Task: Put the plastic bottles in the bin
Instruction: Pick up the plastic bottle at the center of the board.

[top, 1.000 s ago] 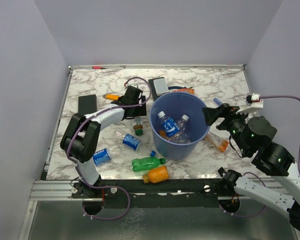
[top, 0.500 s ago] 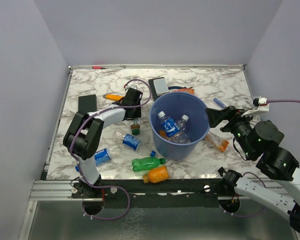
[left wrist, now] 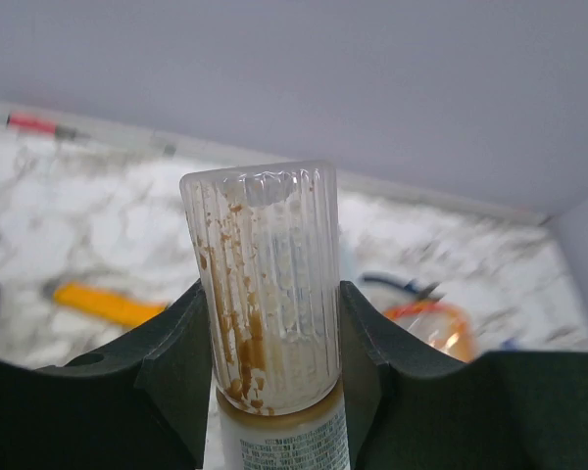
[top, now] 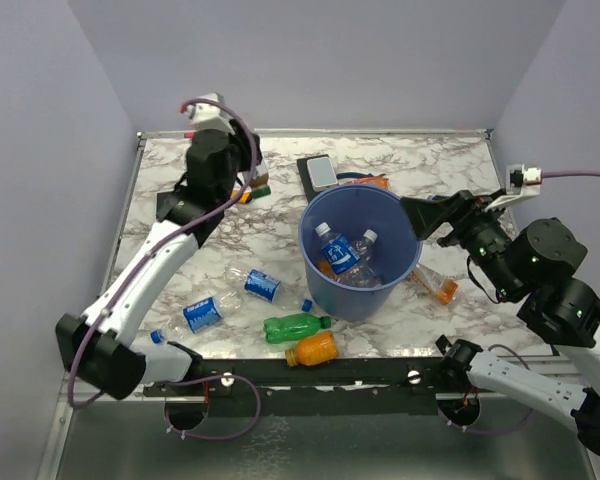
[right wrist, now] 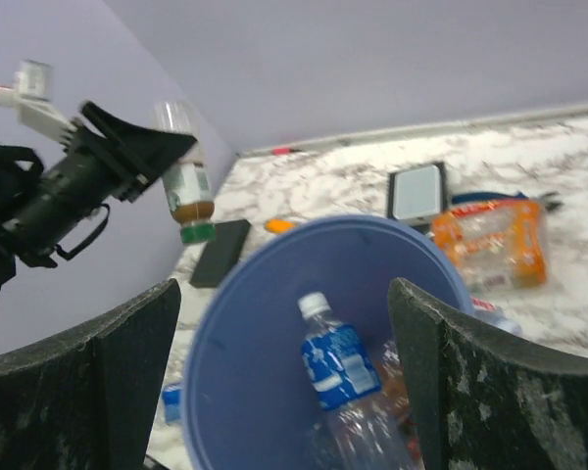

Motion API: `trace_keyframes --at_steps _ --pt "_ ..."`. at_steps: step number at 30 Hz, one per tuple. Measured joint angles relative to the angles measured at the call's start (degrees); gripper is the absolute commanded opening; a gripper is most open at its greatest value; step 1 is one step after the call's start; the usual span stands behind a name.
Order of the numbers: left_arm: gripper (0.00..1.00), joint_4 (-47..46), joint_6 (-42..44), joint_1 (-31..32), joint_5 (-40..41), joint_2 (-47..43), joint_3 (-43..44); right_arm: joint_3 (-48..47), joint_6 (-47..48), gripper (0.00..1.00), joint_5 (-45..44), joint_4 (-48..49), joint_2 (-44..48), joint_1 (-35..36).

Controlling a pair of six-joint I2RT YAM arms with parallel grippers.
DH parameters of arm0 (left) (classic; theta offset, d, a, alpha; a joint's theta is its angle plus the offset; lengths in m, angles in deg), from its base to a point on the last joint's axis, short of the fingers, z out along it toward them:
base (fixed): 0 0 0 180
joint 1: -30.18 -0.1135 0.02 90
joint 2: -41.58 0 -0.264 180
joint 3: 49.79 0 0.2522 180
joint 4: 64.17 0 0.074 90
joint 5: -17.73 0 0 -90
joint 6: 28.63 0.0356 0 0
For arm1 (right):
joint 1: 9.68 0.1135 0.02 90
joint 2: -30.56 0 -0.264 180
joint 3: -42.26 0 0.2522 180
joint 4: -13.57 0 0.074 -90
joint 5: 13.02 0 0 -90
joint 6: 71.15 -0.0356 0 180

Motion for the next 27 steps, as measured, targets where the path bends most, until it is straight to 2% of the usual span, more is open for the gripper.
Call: trace_keyframes --at_steps 2,4,8,9,12,15,22,27 --pt "0.26 -5.0 0.8 -0.1 -0.9 -4.2 3.5 -3.4 -0.1 0.91 2.3 1.7 -2.2 0.0" --pt "0.27 -13.4 1.9 -0.1 -4.7 -9.7 3.2 -6.3 -0.9 0.91 5.1 3.7 -4.4 0.0" --pt "0.27 -34.9 1.2 -0.1 -14.2 -18.5 -5.9 -11.1 -6.3 0.91 12.8 8.7 -9.9 0.0" --pt "0.27 -41.8 -0.7 0.0 -16.4 -20.1 -9.4 -11.8 -7.5 0.91 14.6 9.9 -11.2 0.0" --pt "0.26 -55.0 -7.5 0.0 -19.8 -20.3 -15.1 -13.3 -11.0 0.91 21.5 14.9 -16.0 0.0" --pt "0.24 -64.8 -17.6 0.0 -20.8 -17.6 -18.6 -13.6 -11.6 0.91 26.6 18.2 -19.7 0.0" --pt "0.24 -76.5 -35.6 0.0 -16.5 -16.1 -23.4 -9.9 -8.5 0.91 33.7 23.8 -22.3 0.0" --pt "0.24 -80.2 -41.5 0.2 -12.6 -16.8 -24.2 -9.7 -7.6 0.90 37.5 29.9 -24.9 0.0"
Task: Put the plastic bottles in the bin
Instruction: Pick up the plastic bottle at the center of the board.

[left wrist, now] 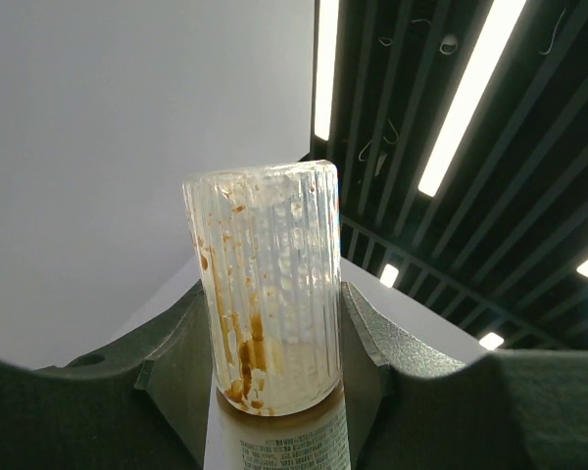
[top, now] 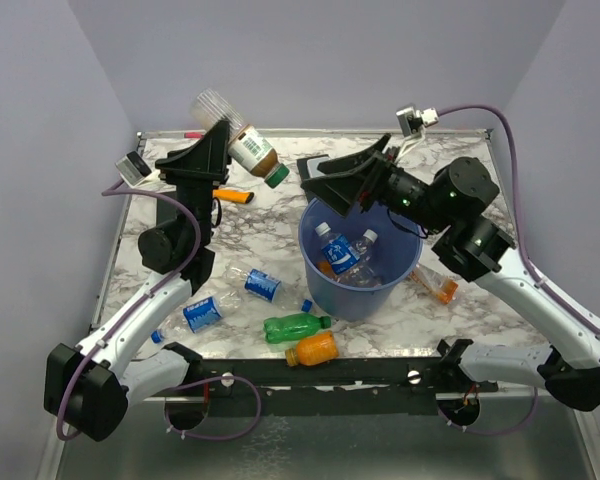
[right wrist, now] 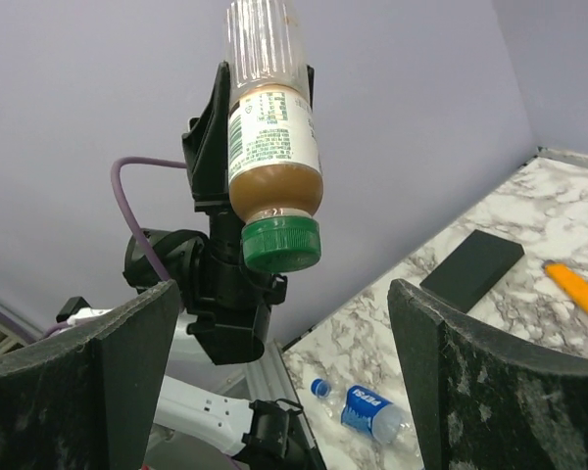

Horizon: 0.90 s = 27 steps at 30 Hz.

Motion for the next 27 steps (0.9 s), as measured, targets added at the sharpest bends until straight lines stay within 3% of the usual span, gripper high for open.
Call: trace_keyframes --at_steps 13,23,27 --pt "0.24 -0.7 -5.0 0.3 3.5 0.0 -1.5 -3.9 0.5 0.89 6.5 7.0 -11.2 1.7" --pt "0.24 -0.9 -6.0 0.4 3.8 0.2 -2.4 -5.9 0.9 0.56 8.3 8.2 -14.4 1.9" --pt "0.24 -0.9 -6.2 0.5 3.8 0.4 -2.6 -6.4 1.1 0.54 8.8 8.3 -15.3 1.9"
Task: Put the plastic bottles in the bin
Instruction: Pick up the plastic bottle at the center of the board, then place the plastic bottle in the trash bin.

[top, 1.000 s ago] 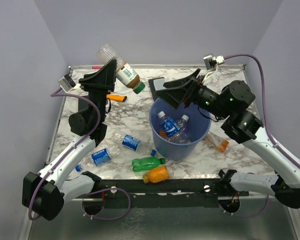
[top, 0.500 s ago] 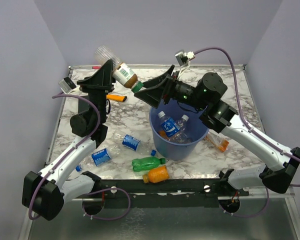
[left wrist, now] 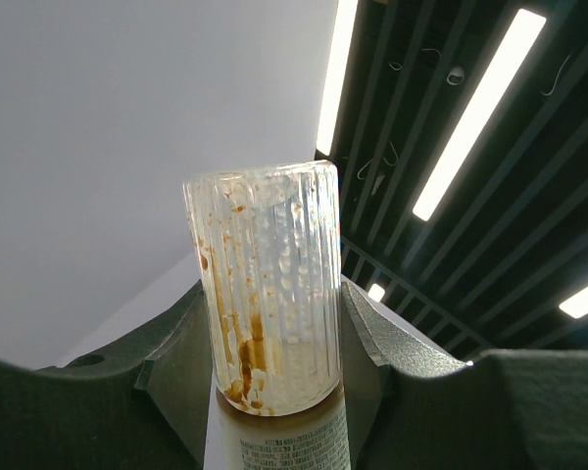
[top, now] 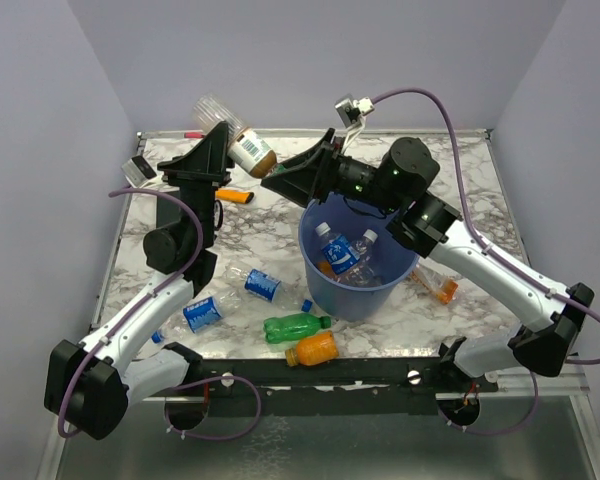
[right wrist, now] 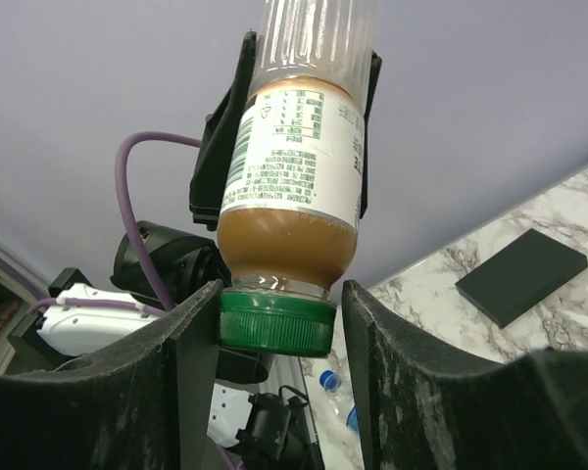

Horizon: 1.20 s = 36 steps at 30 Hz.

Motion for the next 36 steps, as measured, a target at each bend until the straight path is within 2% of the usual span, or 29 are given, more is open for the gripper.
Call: trace_keyframes --at_steps 3,8,9,11,13,15,16,22,26,29,31,34,36 --pt "0.24 -0.1 -0.3 0.0 0.1 0.0 -0.2 -1.2 0.2 0.53 0.8 -0.1 -0.8 0.0" --pt "0.27 -0.7 -0.7 -0.1 0.2 0.0 -0.3 -1.8 0.3 0.26 1.7 -0.4 -1.3 0.0" --pt "0.32 -0.8 -0.7 -0.1 0.2 0.0 -0.3 -1.8 0.3 0.19 1.7 -0.6 -1.3 0.0" --pt "0.52 -0.8 -0.6 -0.1 0.0 0.0 -0.3 -1.8 0.5 0.02 1.8 -0.7 -1.3 0.0" --pt "0.78 -0.7 -0.5 -0.1 -0.2 0.1 -0.3 -1.9 0.9 0.01 1.8 -1.5 -1.1 0.0" --pt "0.96 -0.1 -0.3 -0.1 -0.7 0.0 -0.3 -2.4 2.1 0.00 1.6 -3.6 -0.6 0.0" --pt "0.99 0.8 0.0 -0.1 -1.1 -0.1 -0.3 -2.4 3.0 0.00 1.2 -5.1 0.0 0.0" --pt "0.99 10.8 8.2 0.0 -2.1 -5.7 -0.3 -3.2 8.5 0.01 -4.6 -18.1 8.0 0.0" --pt "0.99 18.5 23.1 -0.1 -4.7 -12.2 1.1 -10.6 11.7 0.00 -11.0 -32.0 12.5 0.0" --pt "0.99 32.7 44.3 -0.3 -14.9 -13.5 8.3 -20.3 13.1 0.01 -14.7 -43.2 12.9 0.0" --pt "0.99 40.3 55.4 0.3 -19.8 -11.7 17.2 -25.9 13.4 0.00 -16.4 -50.1 12.5 0.0" --pt "0.99 54.2 74.4 5.2 -27.0 -9.0 26.8 -32.3 13.4 0.00 -17.4 -60.1 11.3 0.0" --pt "0.99 58.9 80.8 7.0 -30.3 -8.8 27.6 -34.9 13.3 0.00 -17.4 -65.7 10.3 0.0"
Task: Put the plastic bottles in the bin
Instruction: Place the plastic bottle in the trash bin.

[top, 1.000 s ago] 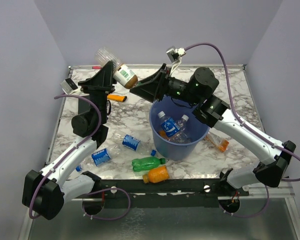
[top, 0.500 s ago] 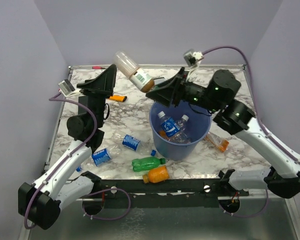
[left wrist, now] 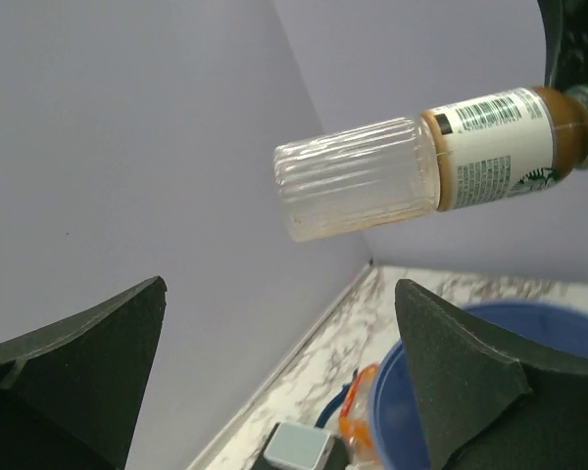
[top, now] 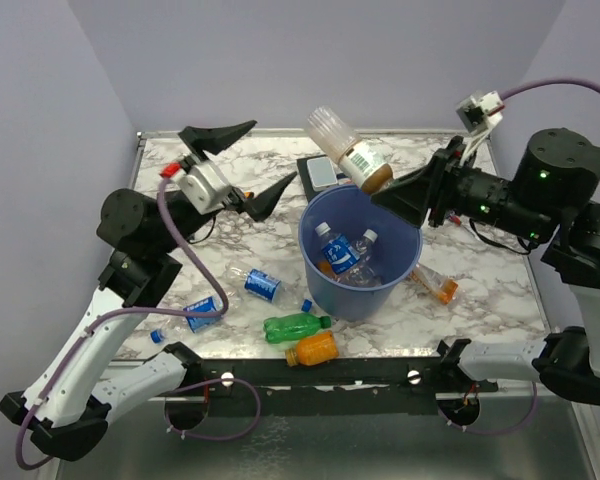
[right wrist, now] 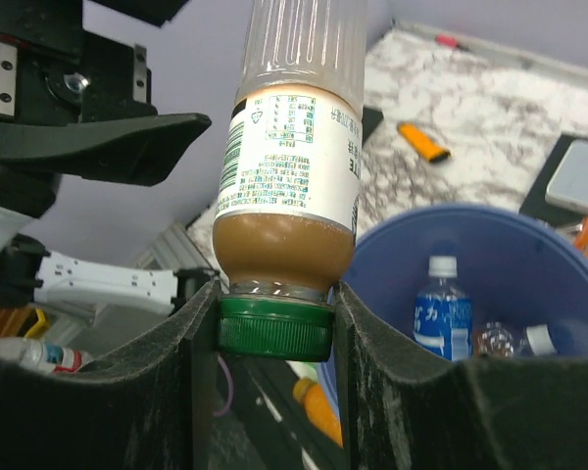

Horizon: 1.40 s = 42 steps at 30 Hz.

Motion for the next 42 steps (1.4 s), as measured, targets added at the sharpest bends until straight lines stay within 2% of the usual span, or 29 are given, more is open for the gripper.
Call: trace_keyframes --at_steps 3,7,13,19,23,31,42 --pt "0.99 7.1 11.4 0.8 -3.9 0.1 -0.1 -0.2 -0.5 0.00 0.3 -4.8 -1.6 0.0" --pt "0.99 16.0 25.4 2.2 -4.9 1.8 -0.1 1.4 -1.2 0.00 1.9 -7.5 -4.7 0.0" --pt "0.99 21.1 41.2 7.1 0.0 1.7 -1.4 1.9 -1.5 0.00 4.3 -7.8 -8.2 0.0" --pt "0.99 23.4 50.9 12.4 7.0 1.9 -3.6 -2.0 -1.5 0.00 7.6 -8.0 -12.2 0.0" --pt "0.98 23.7 55.5 15.5 12.7 3.5 -4.0 -4.0 -1.5 0.00 9.1 -8.5 -14.3 0.0" --pt "0.72 22.5 58.4 17.1 19.0 5.0 -4.8 -3.9 -1.4 0.00 9.3 -9.4 -14.3 0.0" --pt "0.52 20.9 57.5 17.1 20.0 4.5 -5.9 -3.1 -1.5 0.02 9.3 -9.4 -13.8 0.0"
